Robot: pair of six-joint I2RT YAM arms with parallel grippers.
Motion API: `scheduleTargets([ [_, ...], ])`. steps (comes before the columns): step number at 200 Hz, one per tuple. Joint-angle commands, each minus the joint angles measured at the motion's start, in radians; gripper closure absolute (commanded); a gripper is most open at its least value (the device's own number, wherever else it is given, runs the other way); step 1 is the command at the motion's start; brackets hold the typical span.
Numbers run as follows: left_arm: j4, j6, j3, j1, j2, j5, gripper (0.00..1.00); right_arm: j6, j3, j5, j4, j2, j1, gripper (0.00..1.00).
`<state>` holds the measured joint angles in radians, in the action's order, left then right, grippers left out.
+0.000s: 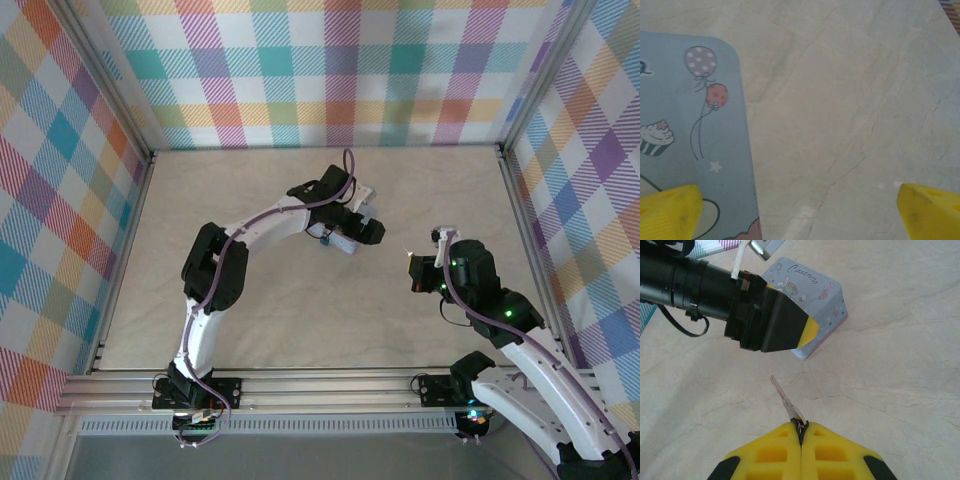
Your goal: Unlock a padlock with a key
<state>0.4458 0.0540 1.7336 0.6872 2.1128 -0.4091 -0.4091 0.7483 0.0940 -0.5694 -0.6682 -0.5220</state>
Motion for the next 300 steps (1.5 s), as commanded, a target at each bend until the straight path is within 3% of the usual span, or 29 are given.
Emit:
scheduleTargets([
  [1,-0.012,0.049,-0.053,0.018,-0.035,-0.019,0.0,0.003,0.011,-0.005,0.026,-0.011,0.005,1.0],
  [75,-0.117,0.05,-0.083,0.017,-0.178,0.044,0.0,-0.014,0.019,-0.028,0.048,-0.045,0.004,1.0],
  [125,-0.348,0.027,-0.326,0.014,-0.432,0.178,0.0,-0.026,0.005,-0.083,0.107,-0.094,0.004,1.0],
  [169,-0.562,0.041,-0.585,0.003,-0.642,0.313,0.0,-0.048,0.015,-0.158,0.215,-0.223,0.004,1.0],
  [206,-0.63,0.089,-0.752,-0.023,-0.787,0.385,0.0,-0.07,0.04,-0.222,0.306,-0.361,0.004,1.0],
  [242,-0.691,0.199,-0.921,-0.095,-0.899,0.394,0.0,-0.1,0.078,-0.25,0.367,-0.5,0.004,1.0],
  [280,-0.698,0.277,-1.021,-0.21,-0.913,0.239,0.0,-0.12,0.12,-0.289,0.441,-0.631,0.005,1.0],
  [300,-0.715,0.303,-1.057,-0.236,-0.894,0.216,0.0,-0.157,0.131,-0.361,0.513,-0.701,0.024,1.0],
])
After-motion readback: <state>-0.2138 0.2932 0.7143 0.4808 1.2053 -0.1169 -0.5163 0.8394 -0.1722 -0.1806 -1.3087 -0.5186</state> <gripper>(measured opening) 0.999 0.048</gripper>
